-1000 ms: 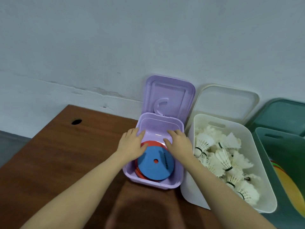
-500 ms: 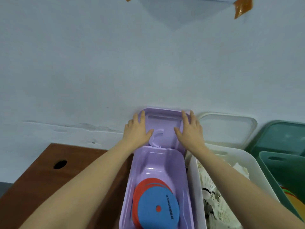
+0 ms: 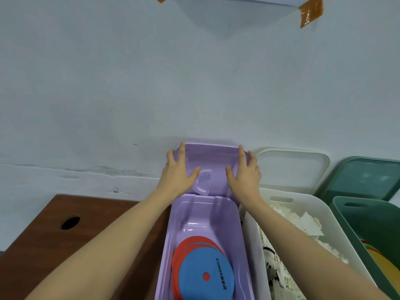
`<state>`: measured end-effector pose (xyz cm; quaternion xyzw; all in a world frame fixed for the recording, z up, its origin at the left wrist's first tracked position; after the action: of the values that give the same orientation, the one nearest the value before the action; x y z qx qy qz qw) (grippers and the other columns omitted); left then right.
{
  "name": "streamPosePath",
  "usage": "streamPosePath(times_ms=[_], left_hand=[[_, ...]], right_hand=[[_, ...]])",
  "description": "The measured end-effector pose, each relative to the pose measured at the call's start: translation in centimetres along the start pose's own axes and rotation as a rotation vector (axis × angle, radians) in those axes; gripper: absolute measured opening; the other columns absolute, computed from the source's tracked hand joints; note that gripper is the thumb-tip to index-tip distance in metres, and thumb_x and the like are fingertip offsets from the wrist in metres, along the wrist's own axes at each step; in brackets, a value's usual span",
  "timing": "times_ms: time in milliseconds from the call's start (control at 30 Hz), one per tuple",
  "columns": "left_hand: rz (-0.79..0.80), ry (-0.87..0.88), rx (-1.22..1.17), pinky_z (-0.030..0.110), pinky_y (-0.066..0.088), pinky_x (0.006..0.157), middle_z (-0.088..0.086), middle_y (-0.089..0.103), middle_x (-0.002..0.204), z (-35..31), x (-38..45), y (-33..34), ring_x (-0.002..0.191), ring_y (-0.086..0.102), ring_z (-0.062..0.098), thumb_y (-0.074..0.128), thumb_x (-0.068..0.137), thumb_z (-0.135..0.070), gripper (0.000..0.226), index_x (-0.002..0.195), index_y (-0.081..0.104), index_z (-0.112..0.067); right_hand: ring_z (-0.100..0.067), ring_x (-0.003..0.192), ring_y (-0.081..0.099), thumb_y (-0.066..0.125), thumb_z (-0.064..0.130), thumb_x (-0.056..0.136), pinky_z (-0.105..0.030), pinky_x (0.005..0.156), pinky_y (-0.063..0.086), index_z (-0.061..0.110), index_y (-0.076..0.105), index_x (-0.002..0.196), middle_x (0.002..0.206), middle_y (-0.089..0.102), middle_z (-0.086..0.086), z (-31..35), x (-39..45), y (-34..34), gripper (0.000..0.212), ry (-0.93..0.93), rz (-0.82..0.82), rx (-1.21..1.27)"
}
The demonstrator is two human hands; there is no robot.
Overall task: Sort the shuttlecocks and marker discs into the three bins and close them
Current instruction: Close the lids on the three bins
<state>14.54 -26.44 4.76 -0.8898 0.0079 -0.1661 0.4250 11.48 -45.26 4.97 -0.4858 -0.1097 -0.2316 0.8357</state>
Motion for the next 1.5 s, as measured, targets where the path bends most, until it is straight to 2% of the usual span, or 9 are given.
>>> streamPosePath(times_ms=[100, 233, 400, 633, 733, 800, 967, 1233, 1500], left_hand=[[-0.06, 0.046, -0.047, 0.043, 0.046, 0.09, 0.014, 0.014, 0.144, -1.1, -1.0, -1.7, 0.105, 0.054, 0.04, 0.054, 0.088, -0.045, 0.082, 0.148, 0.005, -0.02], [-0.137, 0.133, -0.147, 0.045, 0.041, 0.1, 0.012, 0.02, 0.148, -2.2, -3.6, -3.6, 0.131, 0.036, 0.029, 0.052, 0.09, -0.04, 0.07, 0.145, 0.019, -0.013], [-0.202, 0.119, -0.211, 0.03, 0.036, 0.097, 0.008, 0.03, 0.141, -3.0, -8.4, -4.1, 0.124, 0.042, 0.023, 0.044, 0.095, -0.037, 0.055, 0.142, 0.028, -0.014], [-0.128, 0.058, -0.225, 0.02, 0.034, 0.092, 0.007, 0.039, 0.134, -2.1, -14.5, -3.4, 0.114, 0.049, 0.019, 0.038, 0.098, -0.031, 0.042, 0.137, 0.041, -0.015], [-0.041, 0.142, -0.177, 0.016, 0.03, 0.096, 0.011, 0.046, 0.127, -0.7, -17.3, -2.6, 0.115, 0.049, 0.021, 0.046, 0.093, -0.042, 0.052, 0.131, 0.048, -0.007], [-0.006, 0.163, -0.164, 0.015, 0.03, 0.096, 0.012, 0.048, 0.124, 0.4, -18.9, -2.0, 0.113, 0.048, 0.019, 0.047, 0.086, -0.049, 0.061, 0.127, 0.052, -0.004], [0.006, 0.116, -0.198, 0.026, 0.034, 0.101, 0.008, 0.039, 0.137, 1.7, -23.0, -0.9, 0.124, 0.042, 0.017, 0.06, 0.087, -0.033, 0.049, 0.13, 0.051, -0.01], [0.125, 0.03, -0.176, 0.034, 0.034, 0.108, 0.001, 0.023, 0.15, 4.3, -27.7, 1.9, 0.135, 0.03, 0.017, 0.058, 0.089, -0.029, 0.05, 0.137, 0.042, -0.025], [0.164, 0.073, -0.064, 0.053, 0.035, 0.105, 0.015, 0.032, 0.146, 5.6, -28.9, 4.1, 0.135, 0.029, 0.036, 0.062, 0.085, -0.031, 0.053, 0.135, 0.047, -0.022]], right_hand=[[-0.038, 0.13, 0.03, 0.056, 0.026, 0.09, -0.049, 0.103, 0.026, 0.019, 0.024, 0.146, 0.149, 0.02, -0.018, 0.9, -0.7, -2.0, 0.065, -0.037, -0.079, 0.055], [-0.034, 0.133, 0.03, 0.054, 0.037, 0.091, -0.045, 0.103, 0.023, 0.021, 0.031, 0.143, 0.149, 0.025, -0.016, 1.4, -2.9, -4.8, 0.059, -0.071, -0.116, 0.115], [-0.028, 0.13, 0.035, 0.033, 0.065, 0.081, -0.044, 0.101, 0.024, 0.032, 0.033, 0.141, 0.144, 0.032, -0.012, 0.6, -7.7, -6.5, 0.069, -0.116, -0.085, 0.112], [-0.025, 0.119, 0.045, 0.034, 0.054, 0.088, -0.037, 0.097, 0.022, 0.035, 0.05, 0.129, 0.136, 0.042, -0.005, -1.2, -14.8, -6.6, 0.048, -0.098, -0.096, 0.095], [-0.029, 0.11, 0.051, 0.031, 0.053, 0.087, -0.028, 0.088, 0.016, 0.03, 0.058, 0.121, 0.126, 0.05, -0.007, -2.0, -17.8, -6.3, 0.049, -0.098, -0.087, 0.074], [-0.031, 0.107, 0.051, 0.034, 0.051, 0.087, -0.031, 0.087, 0.019, 0.027, 0.061, 0.118, 0.123, 0.052, -0.009, -2.5, -19.5, -6.0, 0.047, -0.122, -0.064, 0.07], [-0.04, 0.111, 0.047, 0.04, 0.039, 0.092, -0.046, 0.093, 0.035, 0.023, 0.058, 0.122, 0.13, 0.049, -0.017, -2.7, -22.9, -5.1, 0.039, -0.188, -0.057, 0.061], [-0.051, 0.126, 0.031, 0.032, 0.031, 0.097, -0.057, 0.097, 0.037, 0.019, 0.054, 0.126, 0.139, 0.04, -0.023, -4.1, -28.0, -2.1, 0.039, -0.247, 0.087, -0.009], [-0.053, 0.12, 0.041, 0.049, 0.016, 0.091, -0.059, 0.087, 0.044, 0.017, 0.049, 0.126, 0.136, 0.042, -0.026, -6.0, -30.2, 0.1, 0.035, -0.17, 0.204, -0.03]])
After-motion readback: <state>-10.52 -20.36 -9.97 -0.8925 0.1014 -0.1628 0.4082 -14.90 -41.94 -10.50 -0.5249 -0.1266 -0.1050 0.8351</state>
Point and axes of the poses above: each hand's wrist, its own x-axis towards the middle knuckle, its own y-axis out of the palm, z = x × y, the point moved 1 cm from there along x, towards the middle knuckle
